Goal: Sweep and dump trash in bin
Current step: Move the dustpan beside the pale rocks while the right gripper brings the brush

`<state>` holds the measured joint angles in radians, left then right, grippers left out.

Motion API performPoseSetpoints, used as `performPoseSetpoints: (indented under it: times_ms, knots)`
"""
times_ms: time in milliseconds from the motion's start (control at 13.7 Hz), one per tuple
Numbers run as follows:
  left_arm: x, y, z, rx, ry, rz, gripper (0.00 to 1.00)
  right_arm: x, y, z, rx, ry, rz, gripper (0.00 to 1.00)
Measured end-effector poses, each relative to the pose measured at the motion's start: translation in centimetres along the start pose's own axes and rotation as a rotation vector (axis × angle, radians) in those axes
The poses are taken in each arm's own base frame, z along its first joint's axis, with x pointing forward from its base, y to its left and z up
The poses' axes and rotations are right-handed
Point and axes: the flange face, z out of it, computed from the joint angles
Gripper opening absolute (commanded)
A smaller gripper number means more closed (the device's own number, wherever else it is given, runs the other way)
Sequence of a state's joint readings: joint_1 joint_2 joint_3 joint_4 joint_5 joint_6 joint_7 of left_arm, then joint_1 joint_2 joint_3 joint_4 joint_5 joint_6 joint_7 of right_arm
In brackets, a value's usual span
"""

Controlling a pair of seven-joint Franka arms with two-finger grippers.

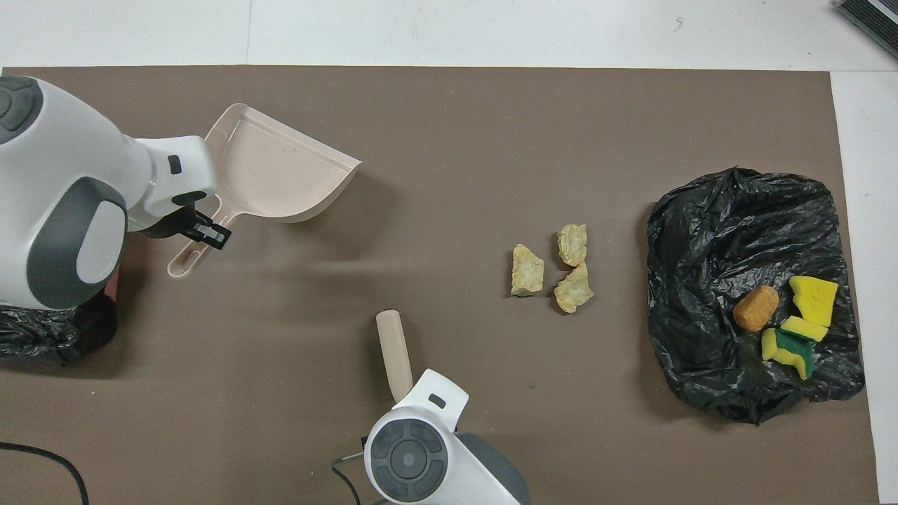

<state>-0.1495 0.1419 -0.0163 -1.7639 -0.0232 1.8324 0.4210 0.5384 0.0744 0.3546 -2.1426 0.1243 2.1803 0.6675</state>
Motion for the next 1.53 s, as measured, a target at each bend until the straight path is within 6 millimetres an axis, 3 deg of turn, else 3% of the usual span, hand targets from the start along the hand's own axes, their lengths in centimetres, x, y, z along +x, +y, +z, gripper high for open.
performPoseSetpoints:
  times_ms: [146, 292, 511, 730, 876, 1094, 1240, 1532]
  knots:
    - [-1.3, -2.5, 0.4, -0.01, -0.011, 0.087, 0.0, 1.9, 3.5, -3.0, -0.016, 0.023, 0.051, 0.0]
    - [-2.0, -3.7, 1.1, -0.02, -0.021, 0.242, 0.0, 4.0, 7.8, -5.0, -0.068, 0.053, 0.102, 0.0]
    - [-1.8, -3.3, 1.8, -0.006, -0.051, 0.454, 0.0, 7.4, 15.1, -5.0, -0.188, 0.076, 0.148, 0.0]
    - [0.0, 0.1, 2.6, 0.008, -0.047, 0.774, 0.0, 10.0, 23.7, -4.2, -0.285, 0.023, 0.096, 0.0]
    - [1.3, 3.6, 4.1, 0.026, -0.04, 0.876, 0.0, 10.4, 27.0, -3.6, -0.325, 0.003, 0.089, 0.0]
    - [2.4, 9.1, 6.6, 0.058, -0.073, 0.996, 0.0, 10.1, 28.7, -1.4, -0.363, -0.051, 0.032, 0.0]
    - [2.5, 11.4, 7.4, 0.072, -0.071, 1.034, 0.0, 9.7, 29.4, 0.4, -0.37, -0.089, 0.02, 0.0]
    - [1.4, 15.2, 9.2, 0.091, -0.054, 1.003, 0.0, 10.3, 27.8, 2.8, -0.316, -0.087, -0.004, 0.0]
